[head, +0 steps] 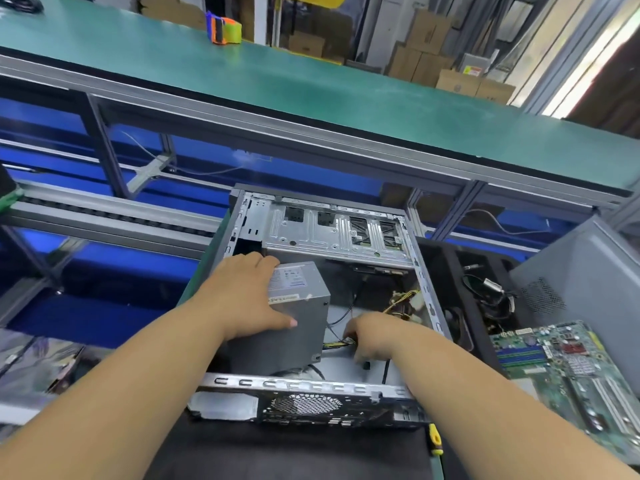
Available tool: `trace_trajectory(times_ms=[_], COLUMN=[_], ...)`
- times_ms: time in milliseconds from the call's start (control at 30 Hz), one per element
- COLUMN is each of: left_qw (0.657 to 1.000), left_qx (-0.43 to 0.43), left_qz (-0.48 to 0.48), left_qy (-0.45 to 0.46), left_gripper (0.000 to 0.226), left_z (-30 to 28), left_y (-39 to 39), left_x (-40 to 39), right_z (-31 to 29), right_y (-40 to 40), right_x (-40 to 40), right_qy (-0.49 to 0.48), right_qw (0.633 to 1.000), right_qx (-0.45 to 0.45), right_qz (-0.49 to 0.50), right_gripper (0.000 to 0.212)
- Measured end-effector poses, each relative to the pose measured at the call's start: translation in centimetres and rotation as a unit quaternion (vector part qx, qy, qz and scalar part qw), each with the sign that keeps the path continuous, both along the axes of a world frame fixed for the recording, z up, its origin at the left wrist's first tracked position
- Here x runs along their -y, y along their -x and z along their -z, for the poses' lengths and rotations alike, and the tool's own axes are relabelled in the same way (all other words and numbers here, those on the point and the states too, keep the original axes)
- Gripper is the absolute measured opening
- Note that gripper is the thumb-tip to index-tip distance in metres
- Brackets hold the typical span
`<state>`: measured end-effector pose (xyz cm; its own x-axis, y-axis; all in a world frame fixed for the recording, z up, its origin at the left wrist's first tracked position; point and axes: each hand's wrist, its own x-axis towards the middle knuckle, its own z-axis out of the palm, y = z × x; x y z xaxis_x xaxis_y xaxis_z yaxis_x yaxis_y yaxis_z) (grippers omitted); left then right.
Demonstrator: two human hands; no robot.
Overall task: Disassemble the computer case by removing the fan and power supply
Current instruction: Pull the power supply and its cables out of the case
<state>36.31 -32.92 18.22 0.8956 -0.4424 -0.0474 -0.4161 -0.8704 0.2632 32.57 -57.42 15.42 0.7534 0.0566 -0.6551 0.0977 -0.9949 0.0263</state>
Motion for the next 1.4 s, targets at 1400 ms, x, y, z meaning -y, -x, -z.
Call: trace_trajectory(times_ms=[1400], left_qw=[0.977], left_qx=[-0.197], left_qz=[0.079], left_qy=[-0.022], left_gripper=[0.055], left_z=[-0.9], left_y=[3.5], left_x=[18.0], right_z=[-6.9], right_y=[-1.0], right_x=[8.9], right_qy=[-0.383], right_qw=[0.896], right_qx=[0.189], right_qz=[0.124], right_gripper=[0.011])
